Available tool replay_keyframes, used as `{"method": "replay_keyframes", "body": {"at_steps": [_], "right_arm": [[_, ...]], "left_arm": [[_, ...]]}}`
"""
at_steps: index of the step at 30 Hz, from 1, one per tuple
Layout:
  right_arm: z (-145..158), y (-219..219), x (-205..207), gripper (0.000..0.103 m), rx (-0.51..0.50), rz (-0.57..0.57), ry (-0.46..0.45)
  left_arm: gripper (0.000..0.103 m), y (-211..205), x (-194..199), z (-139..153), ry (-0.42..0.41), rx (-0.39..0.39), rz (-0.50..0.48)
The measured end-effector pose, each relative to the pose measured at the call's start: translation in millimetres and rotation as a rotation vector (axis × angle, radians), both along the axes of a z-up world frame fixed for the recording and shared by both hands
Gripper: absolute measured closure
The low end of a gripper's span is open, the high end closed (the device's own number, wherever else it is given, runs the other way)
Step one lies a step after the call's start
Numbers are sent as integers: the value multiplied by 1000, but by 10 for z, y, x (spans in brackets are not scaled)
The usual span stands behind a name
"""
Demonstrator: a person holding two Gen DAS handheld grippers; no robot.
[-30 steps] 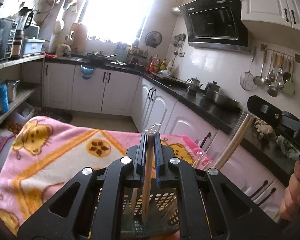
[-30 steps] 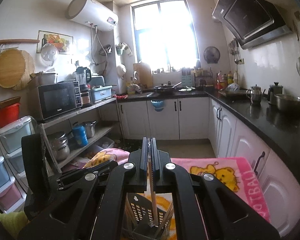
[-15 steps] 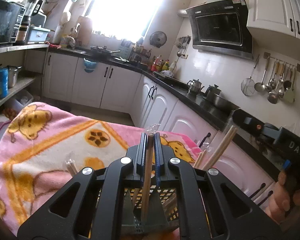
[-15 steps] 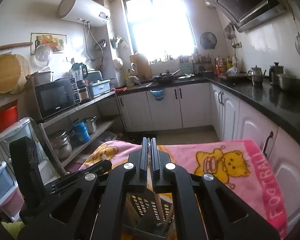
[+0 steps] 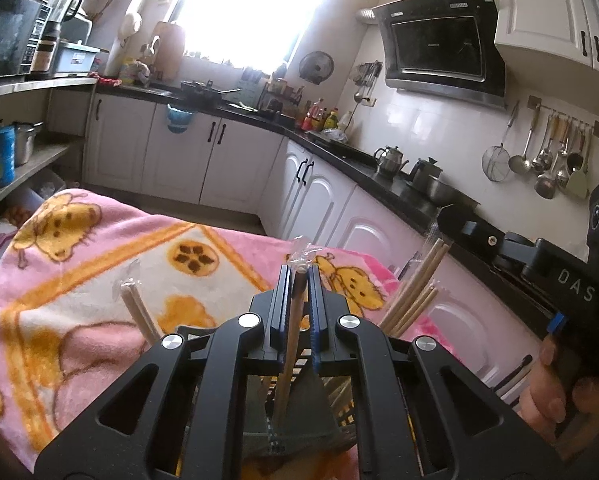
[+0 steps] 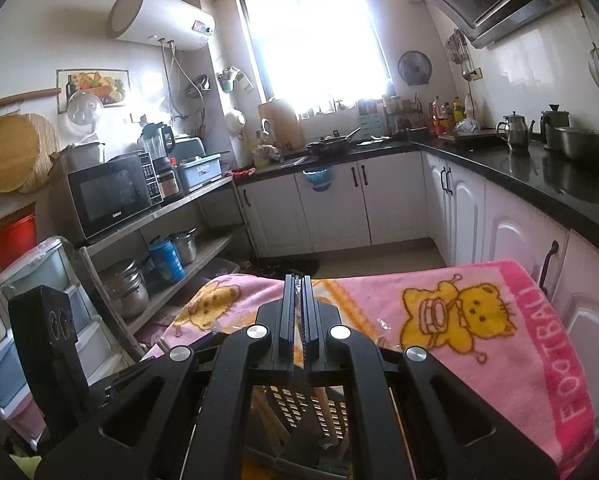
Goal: Organize utensils
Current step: 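Lower the left tool's chopstick into the caddy while the right tool lowers its own, then open the left tool to release its chopstick while the right tool opens too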
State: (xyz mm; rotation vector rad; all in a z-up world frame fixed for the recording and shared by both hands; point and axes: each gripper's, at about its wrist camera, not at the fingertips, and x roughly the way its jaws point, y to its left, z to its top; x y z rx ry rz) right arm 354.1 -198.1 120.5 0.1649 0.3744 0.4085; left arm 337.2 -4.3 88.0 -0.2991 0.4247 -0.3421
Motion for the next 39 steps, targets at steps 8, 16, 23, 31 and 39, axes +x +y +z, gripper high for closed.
{"method": "replay_keyframes", "body": {"at_steps": [8, 16, 23, 31, 39], "right_arm": [[-147, -29, 86, 100, 41, 8, 41], [-273, -173, 108, 100, 59, -17, 79], [-327, -281, 10, 100, 36, -48, 92], [-352, -386, -61, 100, 7, -88, 111], [-384, -471, -100, 99, 11, -95, 147]], "left_arm": [[100, 30, 10, -41, 19, 15, 3], [100, 65, 3, -75, 38, 20, 14], [100, 53, -23, -92, 62, 39, 21], [99, 85, -79, -79, 79, 52, 32], [89, 97, -154, -80, 101, 63, 44]]}}
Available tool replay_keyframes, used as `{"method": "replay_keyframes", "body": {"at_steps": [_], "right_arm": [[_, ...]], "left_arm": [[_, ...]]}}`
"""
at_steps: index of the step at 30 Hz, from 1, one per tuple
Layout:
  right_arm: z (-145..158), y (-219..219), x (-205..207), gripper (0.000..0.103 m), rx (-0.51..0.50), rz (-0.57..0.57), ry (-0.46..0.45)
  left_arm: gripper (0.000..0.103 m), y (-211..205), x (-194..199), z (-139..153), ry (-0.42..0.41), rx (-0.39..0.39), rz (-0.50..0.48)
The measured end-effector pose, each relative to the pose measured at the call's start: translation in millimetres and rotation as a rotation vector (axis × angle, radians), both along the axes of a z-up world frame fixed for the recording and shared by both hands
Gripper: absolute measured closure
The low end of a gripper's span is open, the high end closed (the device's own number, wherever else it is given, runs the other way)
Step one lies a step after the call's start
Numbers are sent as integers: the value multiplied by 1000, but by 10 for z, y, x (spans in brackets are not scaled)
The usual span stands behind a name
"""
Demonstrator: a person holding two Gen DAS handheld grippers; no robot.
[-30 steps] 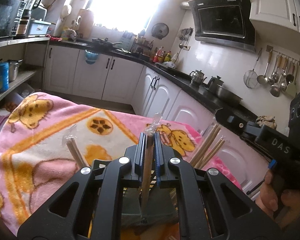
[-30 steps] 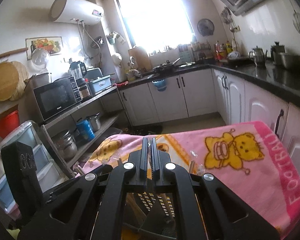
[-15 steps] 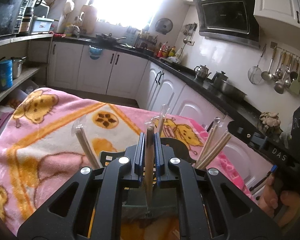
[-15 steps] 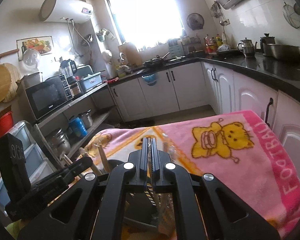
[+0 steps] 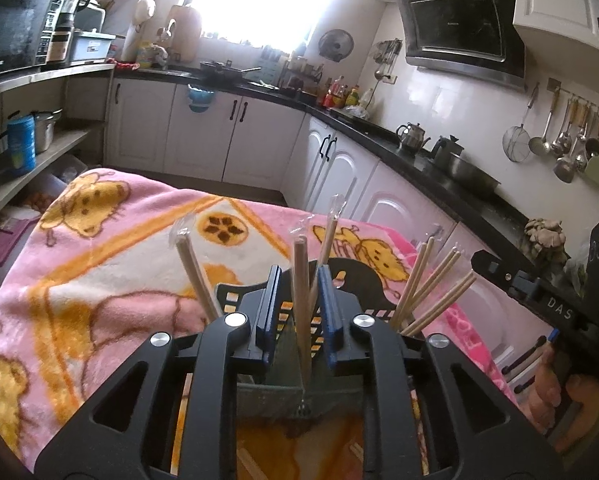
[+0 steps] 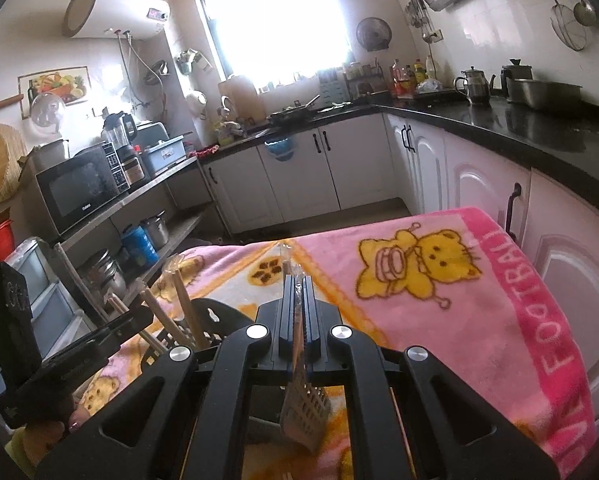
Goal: Organize utensils
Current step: 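Open the left tool to release its chopstick while the right tool opens too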
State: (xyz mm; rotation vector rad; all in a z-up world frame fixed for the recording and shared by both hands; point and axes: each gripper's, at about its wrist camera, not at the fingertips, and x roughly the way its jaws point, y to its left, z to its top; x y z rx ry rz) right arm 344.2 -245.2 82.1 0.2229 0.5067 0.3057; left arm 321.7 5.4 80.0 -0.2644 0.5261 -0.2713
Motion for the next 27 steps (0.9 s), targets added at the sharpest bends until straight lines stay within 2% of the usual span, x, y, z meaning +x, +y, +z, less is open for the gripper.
{"method": "replay_keyframes", "body": {"at_steps": [4, 14, 17, 27], "right_arm": [[4, -8, -27, 95, -1, 8, 10], [11, -4, -84, 87, -9, 20, 30], [6, -13, -113, 83, -14, 20, 32], [-59, 4, -216, 80, -27, 35, 54]], "left_arm": [[88, 2, -28, -5, 6, 1, -2], [74, -32, -135, 31, 26, 27, -15], [73, -48, -185, 29, 35, 42, -22], [65, -48, -327, -64, 70, 43, -40]]}}
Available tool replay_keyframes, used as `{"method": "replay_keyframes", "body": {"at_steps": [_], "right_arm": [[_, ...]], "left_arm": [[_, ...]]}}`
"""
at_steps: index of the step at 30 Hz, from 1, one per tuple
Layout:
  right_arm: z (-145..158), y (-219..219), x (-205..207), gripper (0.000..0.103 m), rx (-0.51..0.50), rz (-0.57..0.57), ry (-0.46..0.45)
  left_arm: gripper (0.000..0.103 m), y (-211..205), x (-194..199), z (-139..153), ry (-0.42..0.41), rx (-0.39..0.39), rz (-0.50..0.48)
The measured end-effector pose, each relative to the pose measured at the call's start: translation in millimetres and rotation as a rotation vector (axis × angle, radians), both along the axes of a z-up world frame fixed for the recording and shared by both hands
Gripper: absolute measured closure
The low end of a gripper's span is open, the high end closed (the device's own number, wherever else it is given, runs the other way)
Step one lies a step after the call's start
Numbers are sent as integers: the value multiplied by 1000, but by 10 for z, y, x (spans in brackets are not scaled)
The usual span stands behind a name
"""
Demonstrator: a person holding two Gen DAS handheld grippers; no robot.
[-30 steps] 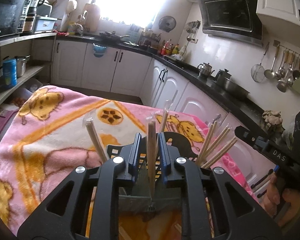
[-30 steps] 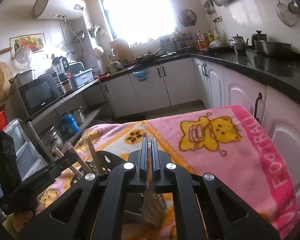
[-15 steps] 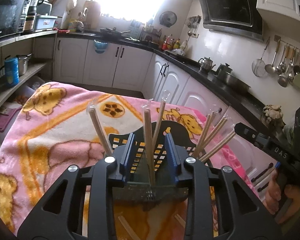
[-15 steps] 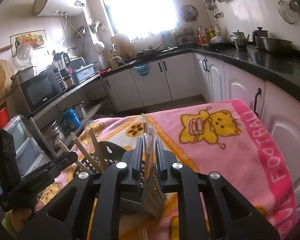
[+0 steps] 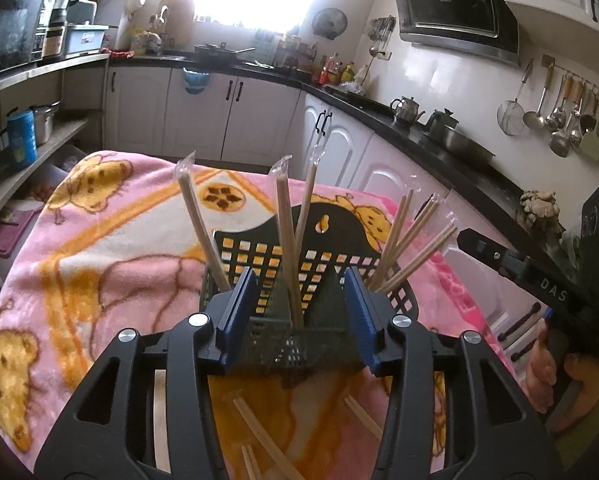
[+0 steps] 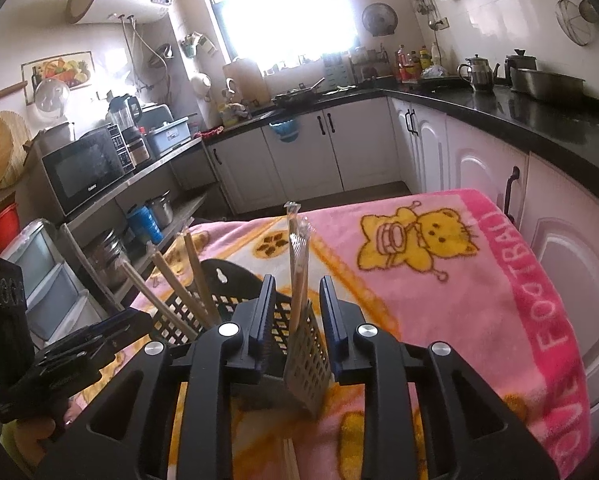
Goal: Organize utensils
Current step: 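Open the left tool to release its chopstick while the right tool opens too, then move both open tools back down toward the remaining loose chopsticks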
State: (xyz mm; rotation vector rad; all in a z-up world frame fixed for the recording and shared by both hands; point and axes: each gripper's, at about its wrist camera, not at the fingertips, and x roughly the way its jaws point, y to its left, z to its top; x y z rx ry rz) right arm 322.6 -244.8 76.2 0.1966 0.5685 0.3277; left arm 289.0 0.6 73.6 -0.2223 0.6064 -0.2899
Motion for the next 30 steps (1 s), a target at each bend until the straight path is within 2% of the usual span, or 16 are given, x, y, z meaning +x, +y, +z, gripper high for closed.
{"method": "replay_keyframes", "body": {"at_steps": [9, 12, 18, 22, 28, 30], "right_arm": [[-35, 4, -154, 69, -16, 10, -3], [-61, -6, -205, 64, -18, 9, -1], [-145, -16, -323, 63, -31, 12, 11], [-204, -8, -398, 57, -41, 13, 23], [-322, -13, -498, 57, -61, 14, 50], [-356, -19, -533, 53, -63, 15, 58]], "left_arm": [[56, 16, -106, -52, 17, 5, -2], [50, 28, -147, -71, 21, -2, -4], [38, 45, -252, -125, 25, 1, -10], [24, 28, -336, -158, 19, 12, -14], [12, 40, -421, -246, 31, 10, -15], [11, 51, -449, -275, 35, 4, -16]]}}
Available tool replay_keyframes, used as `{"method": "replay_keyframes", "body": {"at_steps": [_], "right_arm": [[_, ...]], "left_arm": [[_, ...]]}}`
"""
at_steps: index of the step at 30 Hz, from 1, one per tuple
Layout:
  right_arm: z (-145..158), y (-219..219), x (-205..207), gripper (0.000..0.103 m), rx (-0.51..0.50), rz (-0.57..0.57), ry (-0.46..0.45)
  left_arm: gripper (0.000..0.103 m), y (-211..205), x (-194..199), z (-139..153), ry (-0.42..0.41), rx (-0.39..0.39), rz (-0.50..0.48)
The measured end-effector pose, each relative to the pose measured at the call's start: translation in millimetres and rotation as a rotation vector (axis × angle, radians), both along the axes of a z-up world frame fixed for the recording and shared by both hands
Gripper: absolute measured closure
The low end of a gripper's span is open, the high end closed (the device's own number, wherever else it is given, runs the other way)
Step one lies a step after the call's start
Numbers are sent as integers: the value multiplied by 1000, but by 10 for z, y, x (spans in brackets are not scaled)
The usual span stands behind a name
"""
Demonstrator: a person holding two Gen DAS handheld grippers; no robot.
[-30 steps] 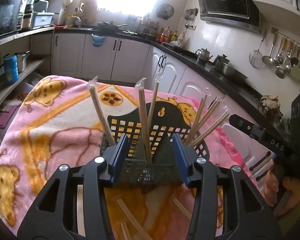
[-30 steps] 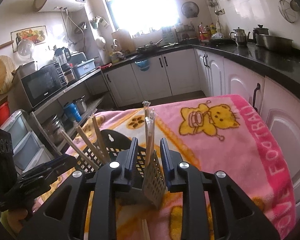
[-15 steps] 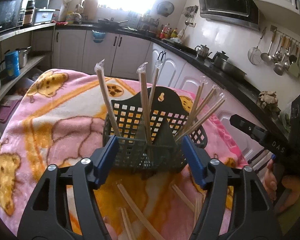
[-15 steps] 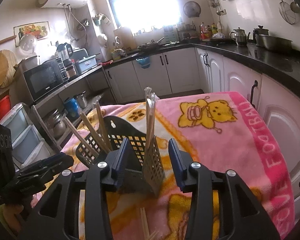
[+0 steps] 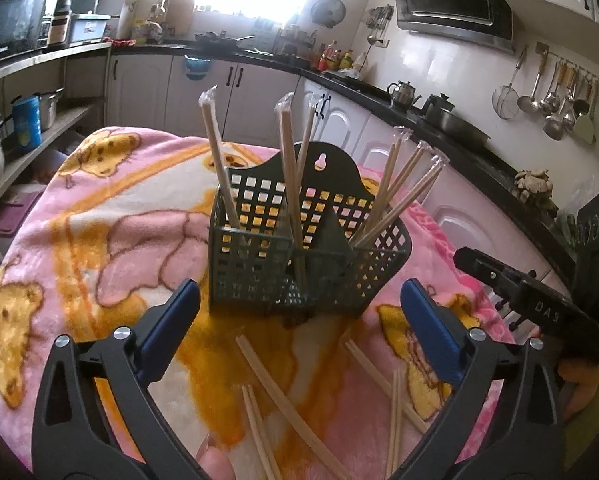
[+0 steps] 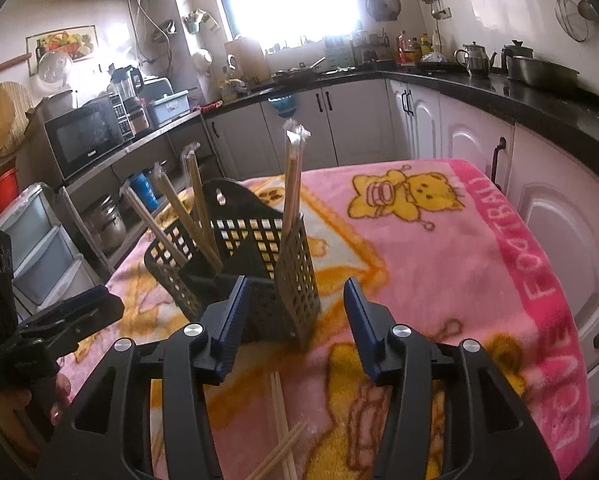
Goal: Organize utensils
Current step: 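Move both open tools back down toward the remaining loose chopsticks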
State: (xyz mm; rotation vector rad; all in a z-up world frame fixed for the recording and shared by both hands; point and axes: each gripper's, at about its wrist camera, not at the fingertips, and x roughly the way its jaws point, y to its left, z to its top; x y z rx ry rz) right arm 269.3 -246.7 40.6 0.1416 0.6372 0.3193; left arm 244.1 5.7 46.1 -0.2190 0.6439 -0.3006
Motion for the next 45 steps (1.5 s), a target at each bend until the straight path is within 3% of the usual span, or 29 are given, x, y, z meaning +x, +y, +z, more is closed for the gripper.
{"method": "replay_keyframes", "body": {"at_steps": [15, 45], "right_arm": [[-277, 57, -222, 46, -14, 28, 65], [-593, 210, -502, 44, -41, 86, 127]], "left_arm": [[11, 56, -171, -191, 34, 12, 14], [11, 137, -403, -593, 113, 8, 44]]}}
